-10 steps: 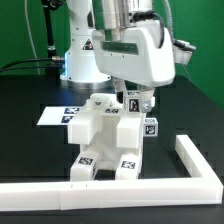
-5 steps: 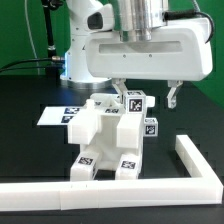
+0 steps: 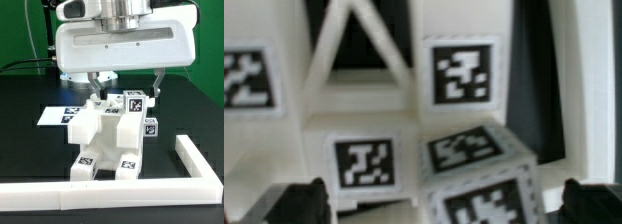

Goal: Assemble chair

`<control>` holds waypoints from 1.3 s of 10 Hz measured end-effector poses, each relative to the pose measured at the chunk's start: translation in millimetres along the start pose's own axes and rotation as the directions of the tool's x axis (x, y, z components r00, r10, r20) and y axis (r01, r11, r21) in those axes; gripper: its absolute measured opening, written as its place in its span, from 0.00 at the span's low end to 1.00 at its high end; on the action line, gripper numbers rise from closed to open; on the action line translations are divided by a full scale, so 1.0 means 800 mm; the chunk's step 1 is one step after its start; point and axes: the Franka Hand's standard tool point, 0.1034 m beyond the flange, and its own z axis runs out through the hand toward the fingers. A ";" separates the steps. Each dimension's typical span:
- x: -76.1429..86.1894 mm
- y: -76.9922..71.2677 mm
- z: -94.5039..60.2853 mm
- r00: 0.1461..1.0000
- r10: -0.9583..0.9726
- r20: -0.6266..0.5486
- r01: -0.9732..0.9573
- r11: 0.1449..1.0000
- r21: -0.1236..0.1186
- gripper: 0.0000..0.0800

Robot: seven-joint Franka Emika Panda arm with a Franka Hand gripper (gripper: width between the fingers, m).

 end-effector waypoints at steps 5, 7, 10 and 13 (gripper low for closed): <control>0.002 -0.013 0.011 1.000 -0.002 0.010 0.002 1.000 -0.004 0.48; 0.002 -0.014 0.011 0.992 0.123 0.010 -0.123 0.992 -0.004 0.35; 0.001 -0.013 0.012 0.943 0.331 0.010 -0.331 0.944 -0.005 0.35; 0.003 -0.010 0.012 0.816 0.579 0.011 -0.579 0.816 0.001 0.35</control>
Offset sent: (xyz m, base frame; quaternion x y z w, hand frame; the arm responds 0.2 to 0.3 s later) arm 0.0000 0.0000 0.0000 0.0000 0.0000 0.0650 0.9979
